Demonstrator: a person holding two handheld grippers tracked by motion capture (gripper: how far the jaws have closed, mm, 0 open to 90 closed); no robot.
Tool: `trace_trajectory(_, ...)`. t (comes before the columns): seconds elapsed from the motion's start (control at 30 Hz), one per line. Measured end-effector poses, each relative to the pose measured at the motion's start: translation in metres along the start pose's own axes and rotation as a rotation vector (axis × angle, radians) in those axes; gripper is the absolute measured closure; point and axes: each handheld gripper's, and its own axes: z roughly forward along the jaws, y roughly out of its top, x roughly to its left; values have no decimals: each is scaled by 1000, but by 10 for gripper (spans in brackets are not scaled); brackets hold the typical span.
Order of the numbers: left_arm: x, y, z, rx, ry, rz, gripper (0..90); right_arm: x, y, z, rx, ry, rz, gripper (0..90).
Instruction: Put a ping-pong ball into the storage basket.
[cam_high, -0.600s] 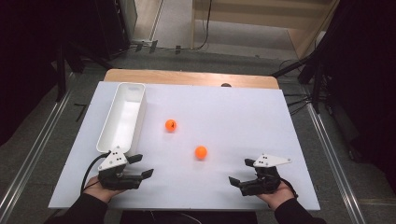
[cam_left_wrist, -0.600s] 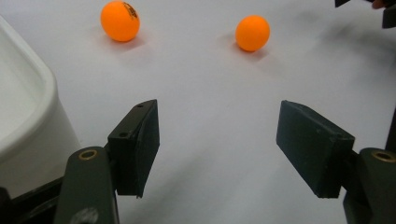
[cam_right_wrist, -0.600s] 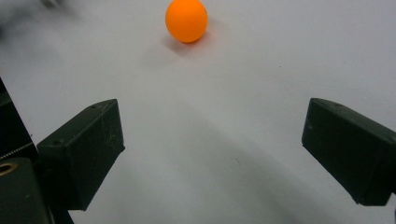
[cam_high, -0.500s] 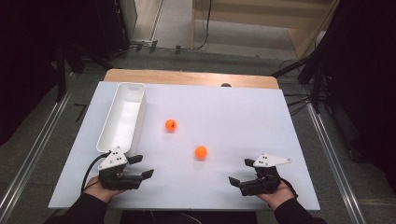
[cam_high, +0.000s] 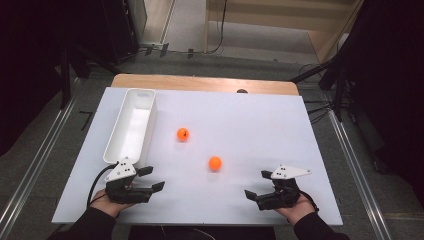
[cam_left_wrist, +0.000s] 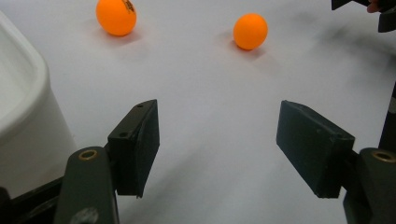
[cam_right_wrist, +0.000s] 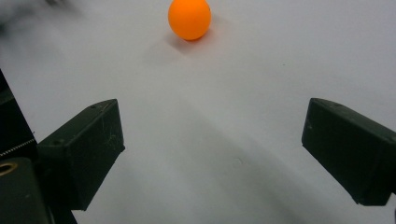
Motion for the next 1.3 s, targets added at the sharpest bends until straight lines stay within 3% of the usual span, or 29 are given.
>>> trace_trajectory(1.3, 0, 0, 2, -1, 6, -2, 304, 0, -1, 1, 20, 6, -3, 43)
